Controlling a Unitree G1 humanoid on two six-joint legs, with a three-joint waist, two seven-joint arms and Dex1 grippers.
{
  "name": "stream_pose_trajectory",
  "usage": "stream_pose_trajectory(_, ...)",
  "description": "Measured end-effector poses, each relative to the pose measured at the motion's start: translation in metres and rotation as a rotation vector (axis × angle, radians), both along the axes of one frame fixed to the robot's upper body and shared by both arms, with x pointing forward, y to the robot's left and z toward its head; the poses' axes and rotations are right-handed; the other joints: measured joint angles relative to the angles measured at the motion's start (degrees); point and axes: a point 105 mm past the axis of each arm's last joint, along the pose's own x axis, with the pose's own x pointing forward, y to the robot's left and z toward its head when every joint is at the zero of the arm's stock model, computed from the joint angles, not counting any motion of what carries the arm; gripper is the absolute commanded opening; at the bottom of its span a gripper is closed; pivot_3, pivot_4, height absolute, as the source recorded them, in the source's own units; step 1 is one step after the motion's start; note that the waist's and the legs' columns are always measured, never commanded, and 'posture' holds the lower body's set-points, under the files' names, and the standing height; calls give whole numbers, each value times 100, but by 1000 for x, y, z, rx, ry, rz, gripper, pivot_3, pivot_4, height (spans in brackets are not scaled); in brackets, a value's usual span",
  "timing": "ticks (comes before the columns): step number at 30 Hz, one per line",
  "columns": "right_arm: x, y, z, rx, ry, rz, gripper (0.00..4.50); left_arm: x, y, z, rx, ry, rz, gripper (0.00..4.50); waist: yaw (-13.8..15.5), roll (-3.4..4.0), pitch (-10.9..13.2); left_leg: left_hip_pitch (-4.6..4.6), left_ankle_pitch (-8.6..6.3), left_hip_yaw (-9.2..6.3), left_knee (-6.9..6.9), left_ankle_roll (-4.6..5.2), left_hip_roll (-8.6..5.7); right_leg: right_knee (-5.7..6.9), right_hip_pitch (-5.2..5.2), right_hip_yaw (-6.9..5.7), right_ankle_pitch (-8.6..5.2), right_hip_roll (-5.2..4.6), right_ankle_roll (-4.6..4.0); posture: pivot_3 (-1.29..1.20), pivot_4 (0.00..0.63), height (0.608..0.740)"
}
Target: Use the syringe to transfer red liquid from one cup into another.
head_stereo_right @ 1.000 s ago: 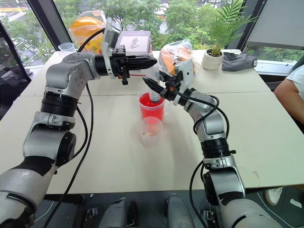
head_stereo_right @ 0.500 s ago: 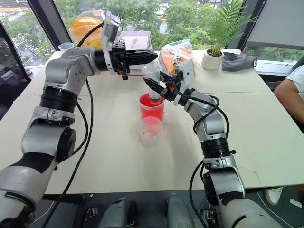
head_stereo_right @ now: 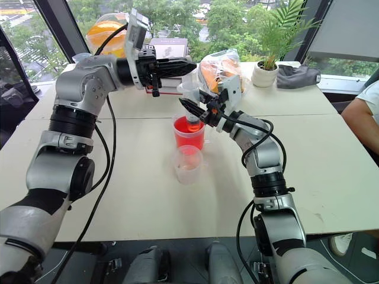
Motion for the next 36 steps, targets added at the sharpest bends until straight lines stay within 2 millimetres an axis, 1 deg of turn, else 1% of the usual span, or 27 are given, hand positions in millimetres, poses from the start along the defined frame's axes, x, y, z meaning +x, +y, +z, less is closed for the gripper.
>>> stream_pose_trajectory(3, -1, 2, 0, -9, 14, 5, 1465, -4, 3, -5, 9, -12, -7, 2322, 11, 0, 0, -1, 0, -4, -1, 0, 1, 2, -1, 1, 0, 3, 0, 0, 150, 740)
stream_pose_trajectory(5, 0, 3, -3, -16, 33, 4, 1465, -7, 7, -10, 19, -13, -5, 3378, 12, 0, 0, -3, 0, -3, 1, 0, 0, 2, -1, 3, 0, 3, 0, 0, 150, 740)
stream_pose_trajectory(6, 0, 3, -3, -18, 38, 2, 1465, -8, 9, -13, 24, -15, -9, 3759, 12, 0, 0, -3, 0, -2, 2, 0, 0, 2, -1, 3, 0, 2, 0, 0, 150, 740)
stream_pose_trajectory(8, 1, 3, -2, -24, 45, -1, 1465, -12, 12, -15, 31, -25, -12, 3759, 8, 0, 0, -3, 0, -1, 2, 0, 0, 1, -1, 5, 0, 2, 0, 0, 150, 740)
stream_pose_trajectory(12, -1, 5, 7, -28, 16, 8, 1465, -10, 36, -16, 37, -17, 65, 3759, 3, 1, 1, -3, 0, -5, -2, 0, 1, 5, -5, 6, 0, 6, -1, 0, 150, 740)
stream_pose_trajectory(15, -3, 7, 18, -20, -15, 21, 1465, -8, 50, -24, 46, 19, 113, 3759, 9, 1, 1, -4, 0, -4, 0, 0, 2, 4, -5, 6, 0, 5, -1, 0, 150, 740)
stream_pose_trajectory(18, -3, 9, 23, -14, -28, 24, 1465, -10, 58, -28, 58, 38, 138, 3759, 17, 1, 1, -8, 0, -3, 3, 0, 1, 2, -5, 7, 0, 3, -1, 0, 150, 740)
stream_pose_trajectory(24, -3, 6, 26, -7, -31, 21, 1465, -13, 71, -18, 31, 20, 190, 3759, 20, 1, 1, -10, 0, -4, 3, 0, 1, 2, -5, 6, 0, 3, -1, 0, 150, 740)
stream_pose_trajectory(26, -6, 3, 32, -6, -42, 20, 1465, -13, 73, -19, 30, 22, 199, 3759, 22, 1, 1, -10, 0, -4, 4, 0, 1, 2, -5, 6, 0, 3, -1, 0, 150, 740)
stream_pose_trajectory(29, -21, -7, 55, 16, -70, 47, 1465, -12, 75, -22, 29, 38, 213, 3759, 26, 1, 1, -12, 0, -6, 2, 0, 1, 2, -7, 6, 0, 2, -1, 0, 150, 740)
stream_pose_trajectory(30, -34, -12, 68, 33, -88, 79, 1465, -12, 77, -23, 30, 41, 218, 3759, 32, 1, 1, -15, 0, -9, 2, 0, 1, 1, -7, 6, -1, 3, 0, 0, 150, 740)
stream_pose_trajectory(32, -51, -15, 82, 47, -109, 119, 1465, -12, 77, -23, 27, 41, 224, 3759, 37, 1, 1, -15, 0, -12, 0, 0, 1, 0, -7, 5, -1, 3, 0, 0, 150, 740)
stream_pose_trajectory(34, -68, -12, 84, 54, -100, 167, 1465, -14, 76, -22, 24, 39, 213, 3759, 25, 0, 0, -15, 0, -12, 1, 0, 2, 1, -7, 5, -1, 4, 0, 0, 150, 740)
stream_pose_trajectory(36, -77, -9, 72, 48, -55, 195, 1465, -16, 74, -22, 17, 40, 201, 3759, 18, 0, 0, -12, 0, -11, 4, 0, 2, 3, -5, 6, -1, 5, -1, 0, 150, 740)
